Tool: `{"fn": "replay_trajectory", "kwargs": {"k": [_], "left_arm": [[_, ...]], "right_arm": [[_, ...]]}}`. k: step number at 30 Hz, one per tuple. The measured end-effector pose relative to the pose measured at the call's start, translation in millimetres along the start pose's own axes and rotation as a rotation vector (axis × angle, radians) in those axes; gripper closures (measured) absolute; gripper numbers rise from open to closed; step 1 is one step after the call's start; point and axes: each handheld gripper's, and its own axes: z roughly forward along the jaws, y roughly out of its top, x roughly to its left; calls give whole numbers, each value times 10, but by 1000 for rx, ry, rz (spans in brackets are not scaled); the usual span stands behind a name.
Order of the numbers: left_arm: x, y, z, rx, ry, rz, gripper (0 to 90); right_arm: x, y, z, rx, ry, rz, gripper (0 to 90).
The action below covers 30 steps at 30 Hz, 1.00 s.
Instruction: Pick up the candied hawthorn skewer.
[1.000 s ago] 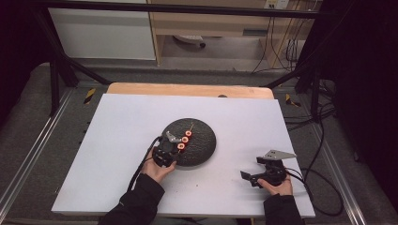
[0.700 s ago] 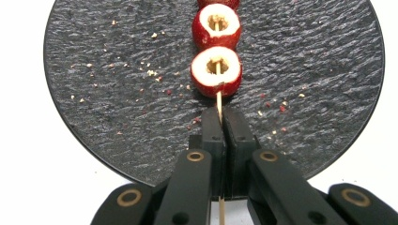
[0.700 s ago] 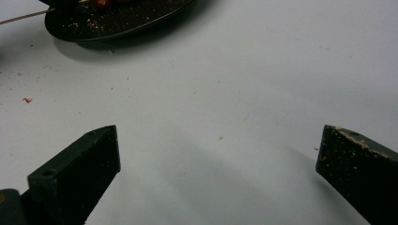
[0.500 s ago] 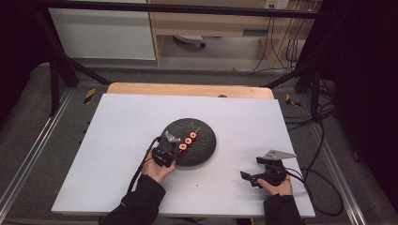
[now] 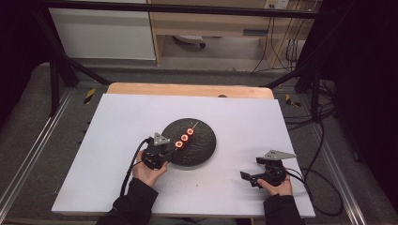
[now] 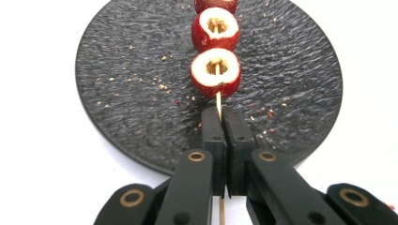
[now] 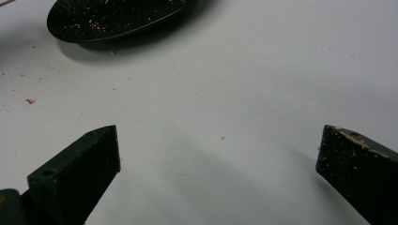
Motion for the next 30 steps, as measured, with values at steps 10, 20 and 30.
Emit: {"fn": "replay_trajectory", "kwargs": {"k": [10, 20, 30], "left_arm": [[129, -244, -265, -84, -32, 11, 884], [248, -516, -460, -139, -58, 14, 884], [297, -687, -590, -178, -76, 15, 884]], "right_arm": [[6, -3, 13, -6, 2, 8, 9], [32, 1, 23, -11, 13, 25, 9], [85, 28, 74, -19, 27, 24, 7]]}}
